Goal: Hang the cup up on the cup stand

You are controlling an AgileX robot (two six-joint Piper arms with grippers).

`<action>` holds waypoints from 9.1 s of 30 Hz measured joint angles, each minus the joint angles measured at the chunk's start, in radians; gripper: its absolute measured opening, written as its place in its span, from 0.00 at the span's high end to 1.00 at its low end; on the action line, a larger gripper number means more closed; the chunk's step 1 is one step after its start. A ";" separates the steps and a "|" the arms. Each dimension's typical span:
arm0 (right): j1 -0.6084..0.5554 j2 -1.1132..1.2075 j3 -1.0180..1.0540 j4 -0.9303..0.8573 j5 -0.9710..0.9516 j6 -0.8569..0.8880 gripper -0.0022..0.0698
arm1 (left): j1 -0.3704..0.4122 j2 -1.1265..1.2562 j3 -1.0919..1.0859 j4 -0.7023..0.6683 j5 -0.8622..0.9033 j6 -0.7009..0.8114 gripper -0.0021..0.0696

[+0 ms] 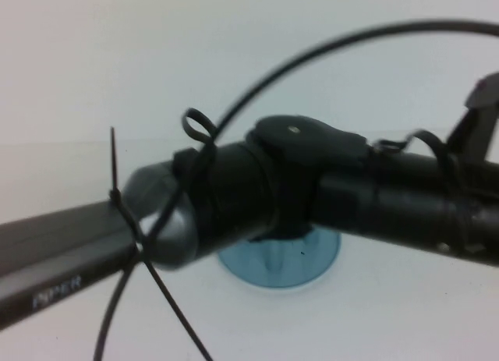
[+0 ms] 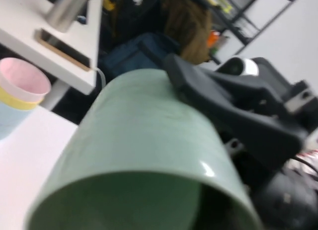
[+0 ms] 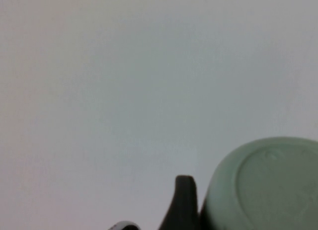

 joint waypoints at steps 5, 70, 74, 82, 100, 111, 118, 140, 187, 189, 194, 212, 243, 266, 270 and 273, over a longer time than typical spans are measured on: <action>0.000 0.000 -0.004 0.006 -0.008 -0.062 0.16 | 0.109 -0.026 0.000 0.017 0.141 0.000 0.31; 0.125 1.445 -1.066 -0.031 0.670 -1.680 0.16 | 0.478 -1.574 0.981 2.379 -0.192 -1.338 0.97; 0.178 1.506 -1.090 -0.031 0.658 -1.740 0.16 | 0.580 -1.659 1.030 2.368 -0.278 -1.369 0.97; 0.200 1.573 -1.096 -0.033 0.649 -1.769 0.16 | 0.655 -1.697 1.045 2.366 -0.302 -1.368 0.97; 0.250 1.656 -1.143 -0.035 0.642 -1.860 0.16 | 0.655 -1.780 1.341 1.724 -0.567 -0.879 0.97; 0.258 1.699 -1.166 -0.034 0.606 -1.851 0.16 | 0.744 -1.777 1.456 1.531 -0.539 -0.686 0.97; 0.260 1.740 -1.166 -0.034 0.606 -1.841 0.16 | 1.028 -1.778 1.458 1.533 -0.539 -0.721 0.97; 0.266 1.778 -1.166 -0.033 0.575 -1.755 0.01 | 0.959 -1.778 1.458 1.611 -0.526 -0.890 0.97; 0.197 0.973 -1.127 -0.639 0.816 -0.889 0.97 | 0.958 -1.777 1.458 1.686 -0.540 -0.997 0.97; 0.197 0.901 -1.066 -0.662 0.790 -0.863 0.97 | 0.958 -1.777 1.458 1.686 -0.540 -0.997 0.97; 0.197 0.704 -0.858 -0.669 0.696 -0.860 0.97 | 0.958 -1.775 1.458 1.686 -0.540 -0.997 0.97; 0.004 0.071 -0.060 -0.606 0.234 -0.921 0.97 | 0.957 -1.775 1.458 1.686 -0.542 -0.999 0.97; -0.057 -0.283 0.255 -1.609 0.200 0.038 0.97 | 0.957 -1.775 1.458 1.686 -0.542 -0.999 0.97; -0.089 -0.290 0.269 -1.664 0.377 0.132 0.97 | 0.957 -1.775 1.458 1.686 -0.543 -0.999 0.97; -0.089 -0.290 0.269 -1.662 0.377 0.148 0.97 | 0.957 -1.775 1.458 1.686 -0.543 -0.999 0.97; -0.089 -0.290 0.269 -1.662 0.377 0.150 0.97 | 0.957 -1.775 1.458 1.686 -0.543 -0.999 0.97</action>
